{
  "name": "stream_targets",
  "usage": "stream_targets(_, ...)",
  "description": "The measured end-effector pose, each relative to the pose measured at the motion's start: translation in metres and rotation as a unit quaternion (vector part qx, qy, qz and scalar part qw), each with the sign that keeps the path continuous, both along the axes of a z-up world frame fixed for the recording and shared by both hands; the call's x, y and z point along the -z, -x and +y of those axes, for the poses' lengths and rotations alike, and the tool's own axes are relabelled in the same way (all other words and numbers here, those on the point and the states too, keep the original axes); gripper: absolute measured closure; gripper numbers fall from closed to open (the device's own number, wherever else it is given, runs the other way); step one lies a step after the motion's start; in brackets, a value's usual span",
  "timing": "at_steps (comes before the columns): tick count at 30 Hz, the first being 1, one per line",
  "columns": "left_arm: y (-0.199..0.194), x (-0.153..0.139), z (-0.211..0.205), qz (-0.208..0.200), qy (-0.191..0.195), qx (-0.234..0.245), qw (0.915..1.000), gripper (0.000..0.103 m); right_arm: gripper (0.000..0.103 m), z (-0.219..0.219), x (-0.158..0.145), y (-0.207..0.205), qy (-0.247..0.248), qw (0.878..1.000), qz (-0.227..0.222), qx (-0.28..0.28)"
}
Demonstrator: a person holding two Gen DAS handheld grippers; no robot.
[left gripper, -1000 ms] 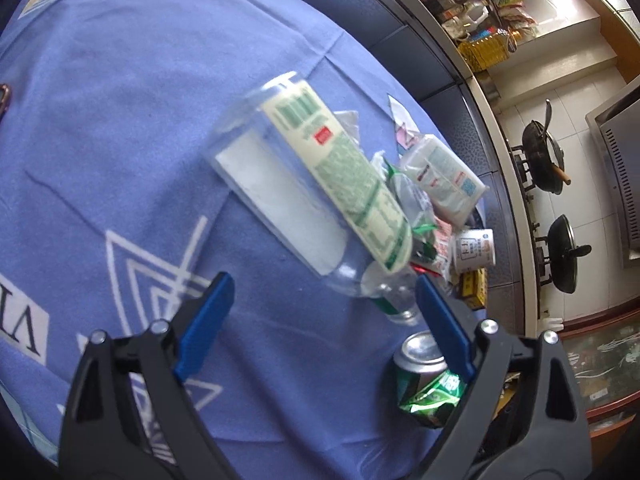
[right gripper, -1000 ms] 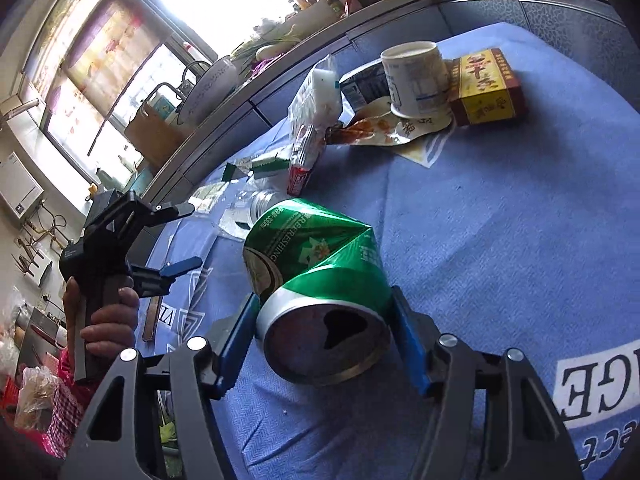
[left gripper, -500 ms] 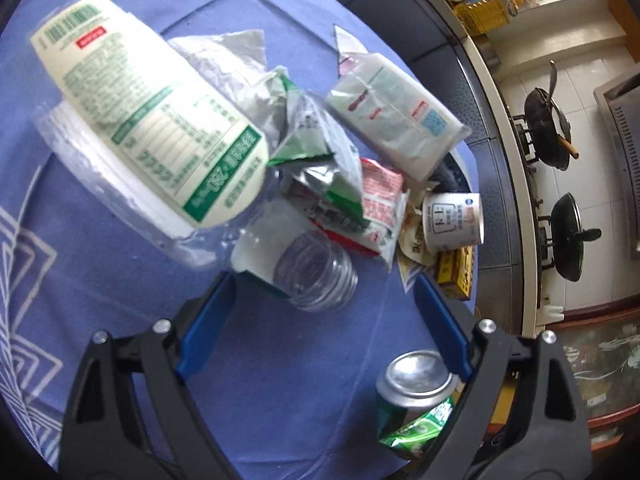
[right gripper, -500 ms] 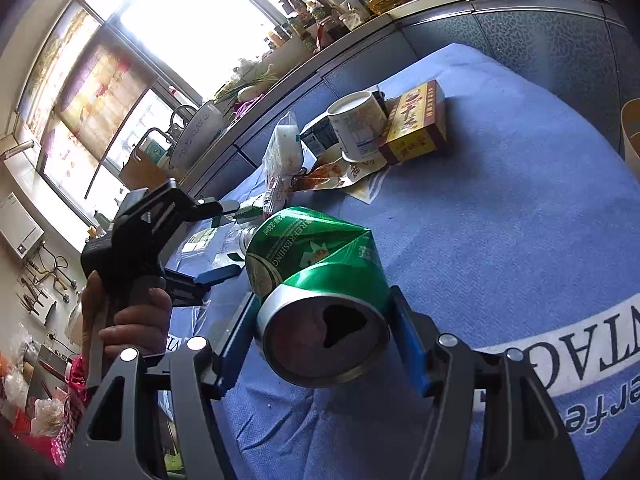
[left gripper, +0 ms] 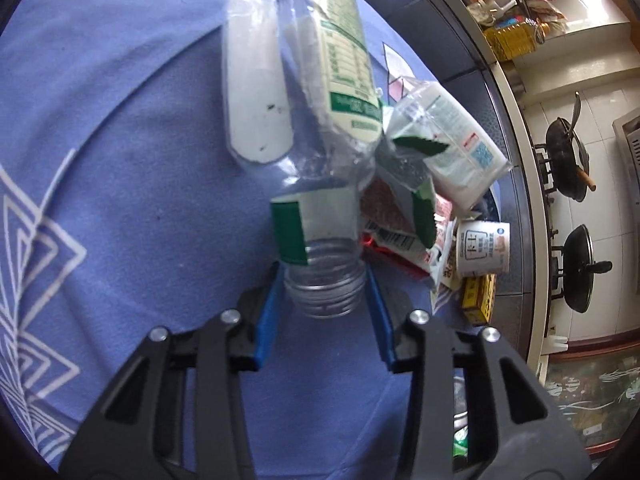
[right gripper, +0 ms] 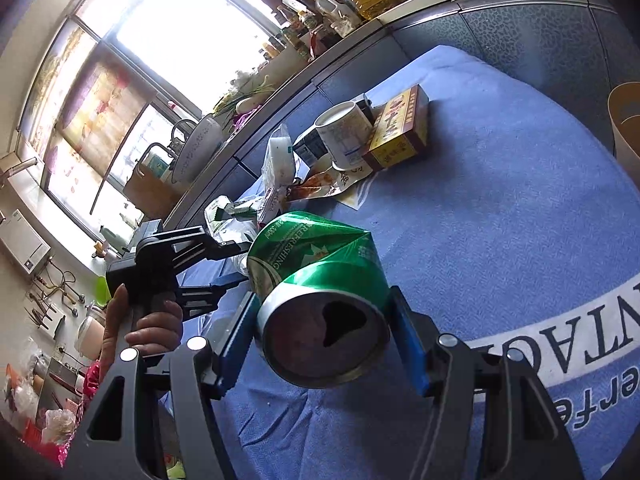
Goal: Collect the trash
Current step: 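Lift the bottle with the left tool while the right tool lifts the crushed can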
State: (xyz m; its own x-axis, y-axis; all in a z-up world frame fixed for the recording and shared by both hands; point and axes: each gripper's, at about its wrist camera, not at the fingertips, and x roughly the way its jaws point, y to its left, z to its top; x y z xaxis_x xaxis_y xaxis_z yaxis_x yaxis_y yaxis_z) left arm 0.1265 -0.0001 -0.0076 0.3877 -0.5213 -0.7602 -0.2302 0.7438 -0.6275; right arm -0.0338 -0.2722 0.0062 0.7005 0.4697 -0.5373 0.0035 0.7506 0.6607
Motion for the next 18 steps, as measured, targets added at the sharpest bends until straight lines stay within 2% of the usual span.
stream_targets(5, 0.020, -0.001, 0.012, -0.009, -0.017, 0.018, 0.9996, 0.063, 0.038, 0.008, 0.003, -0.003, 0.005, 1.000, 0.007, -0.008)
stream_targets(10, 0.048, -0.005, 0.029, -0.021, -0.079, 0.043, 0.9958, 0.063, 0.038, 0.023, 0.006, -0.007, 0.014, 1.000, 0.013, -0.024)
stream_targets(16, 0.064, -0.007, 0.045, -0.024, -0.134, 0.053, 0.9892, 0.063, 0.038, 0.039, 0.016, -0.013, 0.014, 0.999, 0.031, -0.040)
stream_targets(17, 0.064, -0.009, 0.047, -0.026, -0.139, 0.054, 0.9884, 0.062, 0.038, 0.042, 0.017, -0.013, 0.014, 0.998, 0.034, -0.041)
stream_targets(18, 0.064, -0.010, 0.048, -0.026, -0.142, 0.054, 0.9880, 0.057, 0.038, 0.044, 0.019, -0.014, 0.016, 0.998, 0.038, -0.042)
